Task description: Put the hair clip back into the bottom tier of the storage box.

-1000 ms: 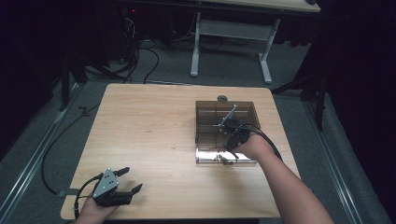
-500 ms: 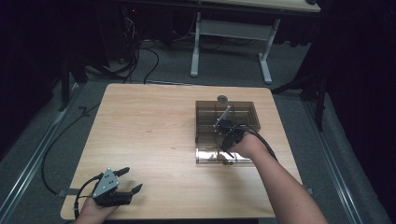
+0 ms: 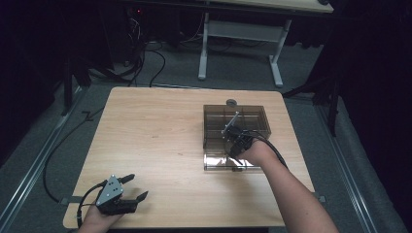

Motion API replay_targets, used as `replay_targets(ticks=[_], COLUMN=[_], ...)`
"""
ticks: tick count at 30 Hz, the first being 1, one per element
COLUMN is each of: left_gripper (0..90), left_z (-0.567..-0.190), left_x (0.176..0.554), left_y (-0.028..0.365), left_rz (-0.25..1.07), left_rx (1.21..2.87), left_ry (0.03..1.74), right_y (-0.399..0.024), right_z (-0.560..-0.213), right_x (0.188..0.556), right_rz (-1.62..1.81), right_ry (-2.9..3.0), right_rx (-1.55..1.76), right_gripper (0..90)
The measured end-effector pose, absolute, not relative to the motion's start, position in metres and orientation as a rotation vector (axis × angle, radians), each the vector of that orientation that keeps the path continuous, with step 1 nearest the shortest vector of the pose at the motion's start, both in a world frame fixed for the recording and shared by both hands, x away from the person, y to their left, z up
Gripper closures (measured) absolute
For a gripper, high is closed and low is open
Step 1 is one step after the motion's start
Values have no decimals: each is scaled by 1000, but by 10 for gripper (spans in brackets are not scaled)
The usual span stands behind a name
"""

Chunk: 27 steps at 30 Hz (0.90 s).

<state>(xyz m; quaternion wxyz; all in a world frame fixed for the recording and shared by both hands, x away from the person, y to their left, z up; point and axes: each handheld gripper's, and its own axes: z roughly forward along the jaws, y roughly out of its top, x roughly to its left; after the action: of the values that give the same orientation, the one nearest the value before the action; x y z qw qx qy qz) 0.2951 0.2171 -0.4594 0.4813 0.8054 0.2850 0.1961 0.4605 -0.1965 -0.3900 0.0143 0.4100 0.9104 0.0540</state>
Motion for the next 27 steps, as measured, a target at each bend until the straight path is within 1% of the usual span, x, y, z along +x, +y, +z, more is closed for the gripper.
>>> replay_targets(ticks=[5,14,27], left_gripper=[227,227,228], left_z=[-459,-459,-460], left_x=[295,295,295], left_y=[217,217,217], left_rz=[477,477,479], left_rx=[1965,1968,1966], left_ry=[693,693,696], right_y=[-195,-195,-196], right_z=[-397,-400,-400], right_x=[460,461,455], right_rz=[134,135,130], right_ry=[2838,2858,2843], right_rx=[1258,1202,1251], right_gripper=[806,807,807])
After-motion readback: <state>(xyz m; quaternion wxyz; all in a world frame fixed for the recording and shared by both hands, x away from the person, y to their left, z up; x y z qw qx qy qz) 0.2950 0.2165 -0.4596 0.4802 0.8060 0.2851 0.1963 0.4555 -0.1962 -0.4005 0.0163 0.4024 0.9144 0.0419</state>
